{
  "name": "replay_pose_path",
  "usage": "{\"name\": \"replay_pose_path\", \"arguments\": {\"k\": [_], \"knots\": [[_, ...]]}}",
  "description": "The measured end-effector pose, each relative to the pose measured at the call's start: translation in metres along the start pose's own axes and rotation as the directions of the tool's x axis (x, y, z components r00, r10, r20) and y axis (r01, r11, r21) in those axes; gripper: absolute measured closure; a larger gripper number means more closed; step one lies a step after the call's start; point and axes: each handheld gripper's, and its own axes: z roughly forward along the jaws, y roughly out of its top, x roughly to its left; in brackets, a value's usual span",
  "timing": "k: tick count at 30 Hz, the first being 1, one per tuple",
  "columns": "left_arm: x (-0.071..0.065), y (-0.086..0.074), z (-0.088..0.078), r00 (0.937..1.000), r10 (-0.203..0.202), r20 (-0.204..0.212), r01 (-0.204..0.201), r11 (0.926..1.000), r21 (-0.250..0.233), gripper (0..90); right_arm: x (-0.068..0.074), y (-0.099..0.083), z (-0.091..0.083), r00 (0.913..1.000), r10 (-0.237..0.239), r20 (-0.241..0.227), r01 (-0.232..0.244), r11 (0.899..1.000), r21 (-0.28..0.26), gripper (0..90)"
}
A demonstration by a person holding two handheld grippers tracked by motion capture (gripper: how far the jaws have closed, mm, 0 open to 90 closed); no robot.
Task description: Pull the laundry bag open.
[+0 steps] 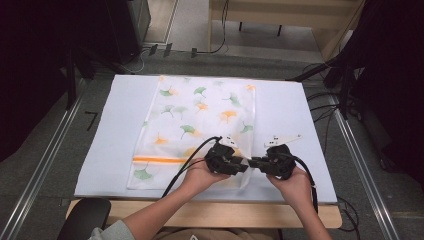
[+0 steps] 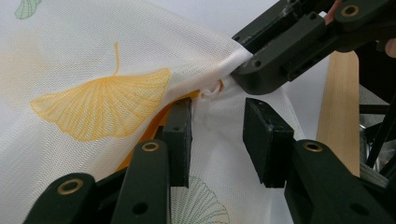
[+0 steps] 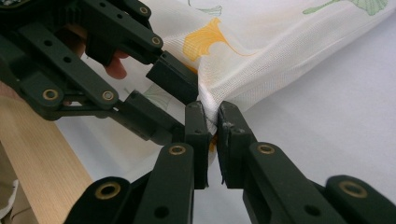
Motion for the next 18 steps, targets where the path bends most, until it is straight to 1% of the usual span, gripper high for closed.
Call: {"name": "replay_pose_path", "arguments": {"k": [5, 6, 7, 8, 9, 11, 12, 13, 14, 17, 18], "knots": [[0.0020, 0.0005, -0.0011, 1.0000, -0.006, 0.002, 0.006, 0.9999, 0.011, 67.3, 0.0006, 0.0002, 0.0007, 1.0000, -0.004, -0.001, 0.004, 1.000, 0.003, 85.6], [0.0021, 0.0007, -0.0011, 0.9998, -0.017, 0.010, 0.016, 0.9999, 0.003, 68.9, 0.0004, 0.0002, 0.0006, 1.0000, -0.004, -0.002, 0.004, 1.000, 0.004, 85.6], [0.0024, 0.0009, -0.0011, 0.9997, -0.018, 0.016, 0.018, 0.9998, -0.001, 70.1, 0.0004, 0.0002, 0.0006, 1.0000, -0.003, -0.003, 0.003, 1.000, 0.002, 85.6], [0.0025, 0.0012, -0.0011, 0.9996, -0.023, 0.016, 0.023, 0.9997, 0.003, 72.2, 0.0004, 0.0003, 0.0004, 1.0000, -0.007, -0.004, 0.007, 1.000, 0.001, 85.6], [0.0029, 0.0015, -0.0015, 0.9997, -0.023, 0.011, 0.023, 0.9997, 0.012, 72.2, 0.0004, 0.0003, 0.0004, 1.0000, -0.007, -0.004, 0.007, 1.000, 0.001, 85.6], [0.0034, 0.0017, -0.0006, 0.9989, -0.044, 0.019, 0.044, 0.9990, 0.010, 73.4, 0.0007, 0.0003, 0.0005, 1.0000, -0.008, -0.001, 0.008, 1.000, 0.002, 85.6], [0.0029, 0.0014, -0.0001, 0.9989, -0.043, 0.019, 0.043, 0.9991, 0.003, 77.5, 0.0008, 0.0004, 0.0006, 1.0000, -0.006, 0.000, 0.006, 1.000, 0.002, 85.6], [0.0024, 0.0016, -0.0004, 0.9995, -0.029, 0.011, 0.029, 0.9995, 0.009, 78.8, 0.0008, 0.0004, 0.0005, 1.0000, -0.006, 0.000, 0.006, 1.000, 0.002, 85.6], [0.0017, 0.0016, 0.0000, 0.9996, -0.025, 0.009, 0.025, 0.9997, 0.007, 78.8, 0.0008, 0.0004, 0.0005, 1.0000, -0.006, 0.000, 0.006, 1.000, 0.002, 85.6], [0.0017, 0.0016, 0.0014, 0.9997, -0.025, 0.003, 0.025, 0.9997, 0.007, 81.3, 0.0009, 0.0004, 0.0004, 1.0000, -0.007, 0.002, 0.007, 1.000, 0.003, 85.7], [0.0021, 0.0017, 0.0014, 0.9997, -0.023, 0.001, 0.023, 0.9997, 0.012, 83.6, 0.0011, 0.0005, 0.0007, 1.0000, -0.006, 0.001, 0.006, 1.000, 0.003, 85.7]]}}
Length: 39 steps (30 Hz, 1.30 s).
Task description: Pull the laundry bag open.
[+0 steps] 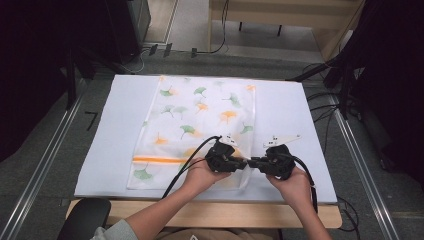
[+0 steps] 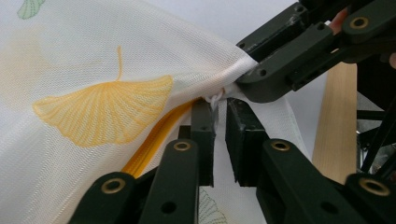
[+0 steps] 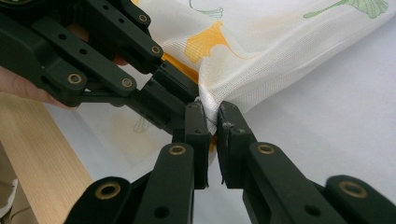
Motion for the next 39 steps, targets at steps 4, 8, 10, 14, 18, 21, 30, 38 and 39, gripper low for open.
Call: {"name": "replay_pose_path", "arguments": {"k": [4, 8, 10, 14, 18, 21, 30, 38, 39], "knots": [[0.000, 0.000, 0.002, 0.9999, -0.012, 0.002, 0.012, 0.9999, 0.008, 89.0, 0.002, 0.000, 0.000, 1.0000, -0.005, -0.007, 0.005, 1.000, 0.000, 85.8], [0.002, 0.000, 0.001, 0.9996, -0.022, 0.016, 0.022, 0.9997, 0.005, 90.0, 0.002, 0.001, 0.000, 0.9999, -0.007, -0.012, 0.007, 1.000, -0.005, 85.8], [0.002, 0.001, 0.000, 0.9995, -0.027, 0.016, 0.027, 0.9996, 0.010, 90.0, 0.002, 0.001, 0.000, 0.9999, -0.008, -0.013, 0.008, 1.000, -0.006, 85.8], [0.005, 0.001, -0.001, 0.9989, -0.038, 0.027, 0.038, 0.9992, 0.007, 90.0, 0.001, 0.000, -0.001, 0.9999, -0.008, -0.012, 0.008, 1.000, 0.000, 85.7], [0.006, 0.001, -0.004, 0.9990, -0.035, 0.027, 0.034, 0.9994, 0.009, 90.0, -0.001, -0.001, -0.001, 0.9999, -0.001, -0.014, 0.001, 1.000, -0.005, 85.7], [0.006, 0.000, -0.005, 0.9992, -0.026, 0.031, 0.026, 0.9996, 0.013, 90.0, 0.000, 0.000, -0.001, 0.9999, -0.008, -0.013, 0.008, 1.000, -0.005, 85.7], [0.009, 0.000, -0.004, 0.9986, -0.038, 0.036, 0.037, 0.9989, 0.028, 90.0, 0.000, -0.001, -0.001, 0.9999, -0.012, -0.009, 0.012, 1.000, 0.002, 85.7], [0.019, -0.001, -0.009, 0.9986, -0.051, 0.016, 0.050, 0.9973, 0.054, 90.0, -0.001, -0.001, -0.003, 1.0000, -0.004, -0.006, 0.004, 1.000, -0.001, 85.7], [0.019, -0.001, -0.010, 0.9986, -0.050, 0.015, 0.049, 0.9973, 0.054, 90.0, -0.001, -0.001, -0.003, 1.0000, -0.003, -0.006, 0.003, 1.000, -0.001, 85.8]]}}
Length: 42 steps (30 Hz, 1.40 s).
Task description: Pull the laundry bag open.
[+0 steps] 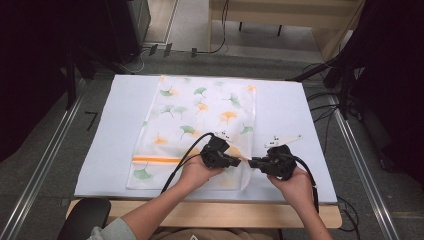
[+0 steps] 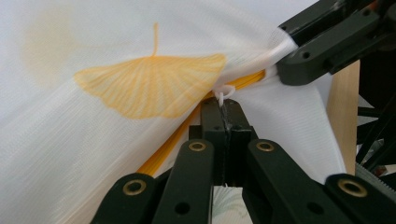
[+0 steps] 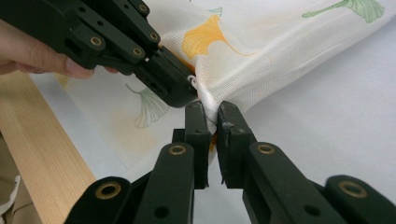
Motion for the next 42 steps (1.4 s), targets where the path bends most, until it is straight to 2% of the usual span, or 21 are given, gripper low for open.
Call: {"name": "replay_pose_path", "arguments": {"k": [4, 7, 9, 12, 18, 30, 37, 42], "knots": [[0.007, -0.003, -0.007, 0.9998, 0.000, -0.017, 0.001, 0.9998, 0.021, 90.0, -0.001, -0.001, -0.001, 1.0000, -0.001, 0.001, 0.001, 1.000, -0.006, 85.8], [0.010, -0.005, -0.011, 0.9999, -0.012, -0.010, 0.012, 0.9997, 0.019, 90.0, -0.002, -0.001, -0.001, 1.0000, 0.000, 0.003, 0.000, 1.000, -0.007, 85.8], [0.010, -0.007, -0.013, 1.0000, 0.001, -0.010, -0.001, 0.9997, 0.023, 90.0, -0.002, -0.001, -0.001, 1.0000, 0.000, 0.002, 0.000, 1.000, -0.006, 85.9], [0.014, -0.009, -0.017, 0.9997, -0.025, 0.003, 0.025, 0.9996, 0.013, 90.0, -0.004, -0.001, -0.002, 1.0000, 0.007, 0.004, -0.007, 1.000, -0.003, 85.9], [0.012, -0.008, -0.021, 0.9999, -0.011, 0.012, 0.011, 0.9999, 0.006, 90.0, -0.006, -0.002, -0.004, 0.9999, 0.015, 0.004, -0.015, 1.000, -0.007, 85.9], [0.009, -0.009, -0.020, 0.9997, -0.018, 0.017, 0.018, 0.9998, 0.009, 90.0, -0.006, -0.002, -0.002, 0.9998, 0.014, 0.011, -0.014, 1.000, 0.003, 86.0], [0.012, -0.009, -0.021, 0.9997, -0.022, 0.010, 0.022, 0.9995, 0.023, 90.0, -0.006, -0.002, -0.002, 0.9999, 0.006, 0.009, -0.006, 1.000, -0.001, 85.9], [0.019, -0.011, -0.022, 0.9990, -0.044, 0.007, 0.043, 0.9987, 0.028, 90.0, -0.007, -0.002, -0.003, 0.9999, 0.008, 0.011, -0.008, 1.000, 0.004, 85.9]]}}
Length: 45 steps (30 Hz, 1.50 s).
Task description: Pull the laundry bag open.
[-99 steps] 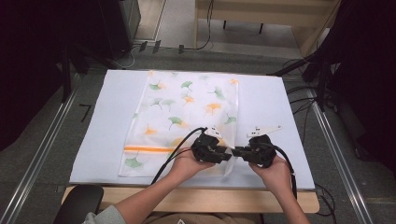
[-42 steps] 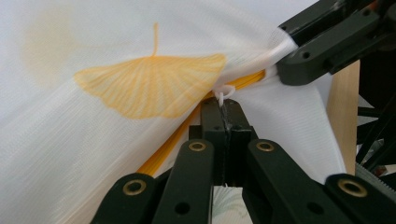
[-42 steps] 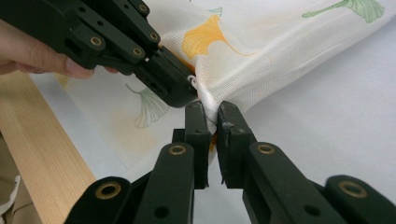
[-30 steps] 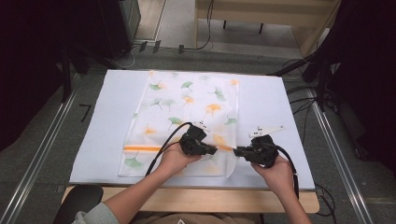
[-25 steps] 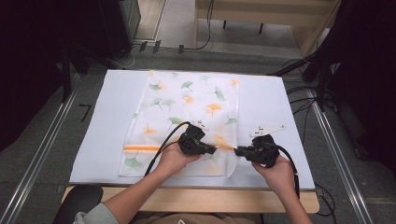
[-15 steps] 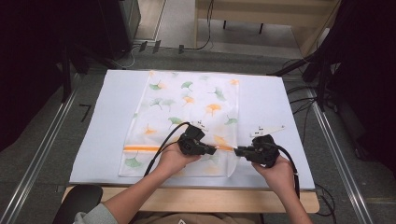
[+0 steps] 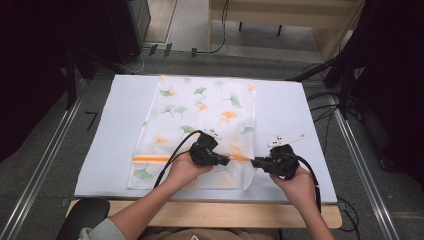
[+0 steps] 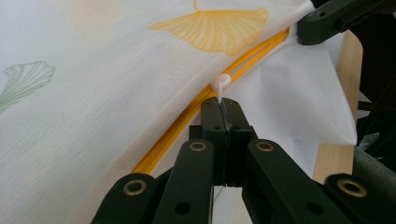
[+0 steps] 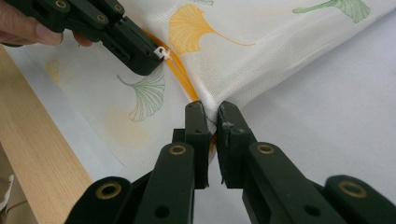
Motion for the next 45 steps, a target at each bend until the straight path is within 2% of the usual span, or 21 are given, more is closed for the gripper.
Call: {"name": "replay_pose_path", "arguments": {"k": [6, 13, 45], "knots": [[0.007, -0.005, -0.009, 0.9996, -0.017, -0.023, 0.017, 0.9998, 0.005, 90.0, -0.002, 0.000, -0.002, 1.0000, -0.001, -0.002, 0.001, 1.000, -0.004, 85.8], [0.019, -0.014, -0.019, 0.9973, -0.063, -0.037, 0.063, 0.9980, -0.001, 90.0, -0.005, 0.001, -0.001, 1.0000, -0.006, -0.004, 0.006, 1.000, 0.009, 85.8], [0.019, -0.015, -0.020, 0.9972, -0.068, -0.029, 0.068, 0.9977, 0.002, 90.0, -0.007, 0.003, 0.000, 0.9999, -0.004, -0.014, 0.004, 1.000, 0.021, 85.7]]}}
